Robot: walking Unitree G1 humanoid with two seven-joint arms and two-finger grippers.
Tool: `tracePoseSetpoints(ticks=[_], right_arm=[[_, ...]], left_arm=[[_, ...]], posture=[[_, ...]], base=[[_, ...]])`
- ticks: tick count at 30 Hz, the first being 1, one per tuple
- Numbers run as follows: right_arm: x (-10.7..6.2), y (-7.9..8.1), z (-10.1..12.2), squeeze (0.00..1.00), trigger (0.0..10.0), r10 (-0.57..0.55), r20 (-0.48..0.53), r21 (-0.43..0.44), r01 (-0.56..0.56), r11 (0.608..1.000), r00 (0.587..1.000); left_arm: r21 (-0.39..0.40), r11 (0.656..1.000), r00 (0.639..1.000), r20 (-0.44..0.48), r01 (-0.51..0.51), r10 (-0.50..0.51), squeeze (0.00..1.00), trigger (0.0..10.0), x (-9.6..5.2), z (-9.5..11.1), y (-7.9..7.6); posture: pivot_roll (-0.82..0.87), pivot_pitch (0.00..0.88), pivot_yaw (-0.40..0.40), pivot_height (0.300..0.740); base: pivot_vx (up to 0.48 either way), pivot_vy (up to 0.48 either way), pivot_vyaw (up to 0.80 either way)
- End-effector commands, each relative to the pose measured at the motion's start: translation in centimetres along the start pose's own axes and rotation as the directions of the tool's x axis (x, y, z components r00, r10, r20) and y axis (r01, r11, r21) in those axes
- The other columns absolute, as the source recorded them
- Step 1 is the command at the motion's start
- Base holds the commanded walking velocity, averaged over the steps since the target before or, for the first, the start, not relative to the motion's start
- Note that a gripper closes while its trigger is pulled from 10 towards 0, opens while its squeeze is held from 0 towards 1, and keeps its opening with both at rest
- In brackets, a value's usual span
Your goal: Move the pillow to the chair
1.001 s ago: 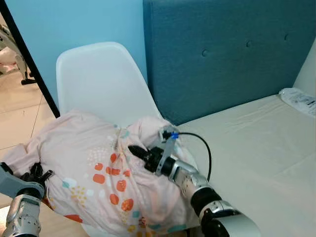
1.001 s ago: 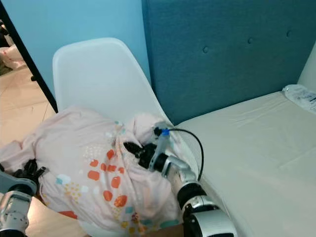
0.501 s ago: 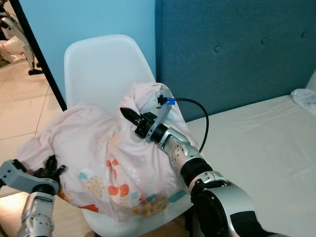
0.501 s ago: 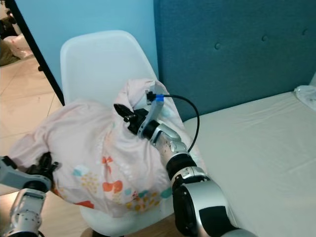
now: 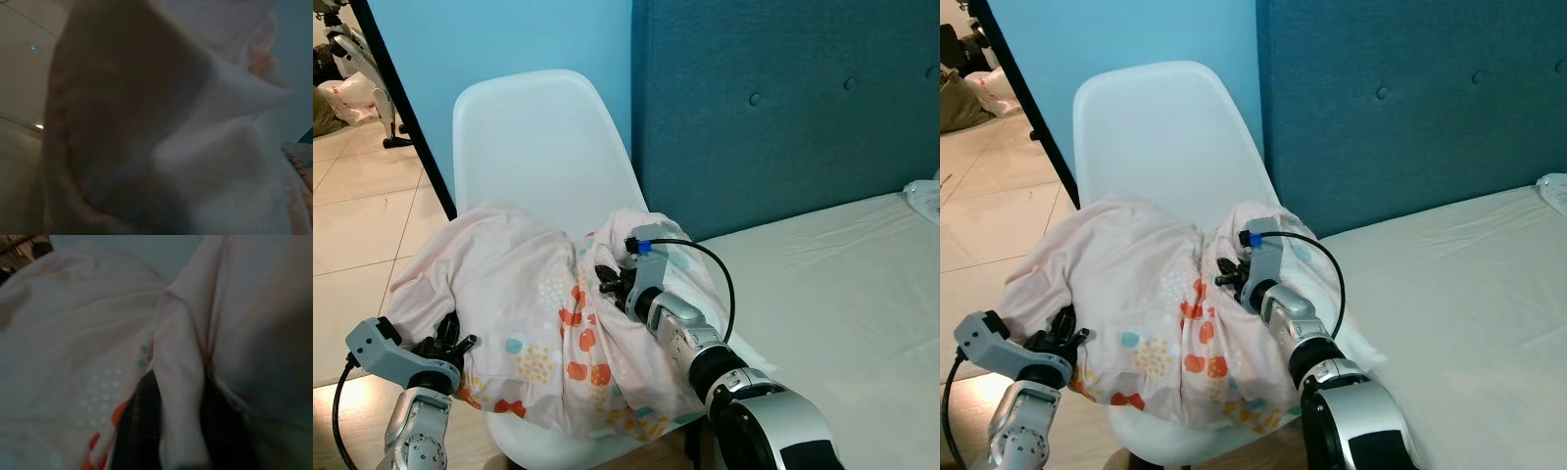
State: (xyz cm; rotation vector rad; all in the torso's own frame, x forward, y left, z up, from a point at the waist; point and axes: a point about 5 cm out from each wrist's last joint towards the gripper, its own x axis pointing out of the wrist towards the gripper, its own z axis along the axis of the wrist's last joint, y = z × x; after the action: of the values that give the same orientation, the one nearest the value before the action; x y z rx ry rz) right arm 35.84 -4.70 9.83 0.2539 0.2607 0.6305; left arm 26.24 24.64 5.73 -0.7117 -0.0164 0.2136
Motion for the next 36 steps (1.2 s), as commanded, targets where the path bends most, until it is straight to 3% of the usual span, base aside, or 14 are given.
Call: tracePoseSetpoints(ticks=[1,2,3,5,6,11,14,18,22,25,26,31,35,36], right_arm=[[-0.1,0.9,-1.8,1.0,10.0,0.06,-0.034,0.086,-0.057,0.995,0.998],[-0.1,0.9,-1.8,1.0,10.0,0.06,-0.034,0.086,-0.057,0.995,0.998],[-0.3,0.7,-1.8,1.0,10.0,0.064,-0.019,0.091,-0.062,0.994,0.998],[-0.3,0.7,-1.8,1.0,10.0,0.064,-0.017,0.087,-0.062,0.994,0.998],[-0.6,0.3,-1.9,1.0,10.0,0.056,-0.013,0.074,-0.055,0.996,0.998],[-1.1,-0.6,-1.9,1.0,10.0,0.034,0.0,0.063,-0.034,0.997,0.999],[-2.5,-2.9,-1.2,1.0,10.0,-0.013,0.066,0.079,0.008,0.997,0.998],[-3.9,-4.6,-0.5,1.0,10.0,-0.037,0.137,0.104,0.023,0.994,0.99],[-4.6,-5.3,-0.3,1.0,10.0,-0.032,0.173,0.115,0.012,0.993,0.984],[-5.5,-5.8,-0.3,1.0,10.0,0.014,0.172,0.08,-0.028,0.996,0.985],[-5.5,-5.8,-0.3,1.0,10.0,0.014,0.172,0.08,-0.028,0.996,0.985],[-7.3,-6.8,-2.3,1.0,10.0,0.047,-0.072,-0.128,-0.056,0.99,0.996],[-8.0,-7.7,-1.7,1.0,10.0,0.002,-0.074,-0.145,-0.013,0.989,0.997],[-8.9,-8.9,-0.9,1.0,10.0,-0.067,-0.064,-0.137,0.057,0.989,0.996]], left_arm=[[0.068,0.998,0.998,-0.068,0.005,0.0,1.0,10.0,0.3,-1.1,-0.5],[0.068,0.998,0.998,-0.068,0.005,0.0,1.0,10.0,0.3,-1.1,-0.5],[0.143,0.99,0.998,-0.062,-0.005,0.013,1.0,10.0,0.5,-0.6,-0.4],[0.174,0.985,0.998,-0.059,-0.009,0.02,1.0,10.0,0.6,-0.4,-0.3],[0.253,0.967,0.998,-0.053,-0.014,0.028,1.0,10.0,1.0,0.2,-0.3],[0.324,0.946,0.999,-0.031,-0.023,0.035,1.0,10.0,1.3,1.2,-0.1],[0.405,0.911,0.997,0.021,-0.073,0.07,1.0,10.0,1.6,3.2,0.8],[0.411,0.907,0.995,0.028,-0.096,0.093,1.0,10.0,1.4,4.1,2.0],[0.419,0.902,0.994,0.001,-0.1,0.11,1.0,10.0,1.1,4.1,3.1],[0.451,0.875,0.979,-0.011,-0.177,0.204,1.0,10.0,0.3,4.0,5.7],[0.451,0.875,0.979,-0.011,-0.177,0.204,1.0,10.0,0.3,4.0,5.7],[0.481,0.84,0.954,-0.021,-0.253,0.299,1.0,10.0,-0.7,3.3,7.5],[0.488,0.826,0.942,-0.027,-0.281,0.336,1.0,10.0,-1.2,2.8,8.2],[0.47,0.82,0.921,-0.032,-0.328,0.387,1.0,10.0,-1.9,2.3,9.1]], posture=[[0.09,0.079,0.022,0.418],[0.09,0.079,0.022,0.418],[0.08,0.068,0.026,0.418],[0.08,0.068,0.026,0.418],[0.08,0.061,0.022,0.418],[0.08,0.057,0.022,0.418],[0.07,0.039,0.021,0.418],[0.06,0.021,0.026,0.418],[0.05,0.01,0.029,0.418],[0.04,0.0,0.034,0.418],[0.04,0.0,0.034,0.418],[0.03,0.0,0.034,0.418],[0.02,0.0,0.035,0.418],[0.01,0.0,0.035,0.418]], base=[[0.0,0.0,0.0],[0.0,0.0,0.0],[0.0,0.0,0.0],[0.0,0.0,0.0],[0.0,0.0,0.0],[0.0,0.0,0.0],[0.0,0.0,0.0],[0.0,0.0,0.0],[0.0,0.0,0.0],[0.0,0.0,0.0],[0.0,0.0,0.0],[0.0,0.0,0.0],[0.0,0.0,0.0],[0.0,0.0,0.0]])
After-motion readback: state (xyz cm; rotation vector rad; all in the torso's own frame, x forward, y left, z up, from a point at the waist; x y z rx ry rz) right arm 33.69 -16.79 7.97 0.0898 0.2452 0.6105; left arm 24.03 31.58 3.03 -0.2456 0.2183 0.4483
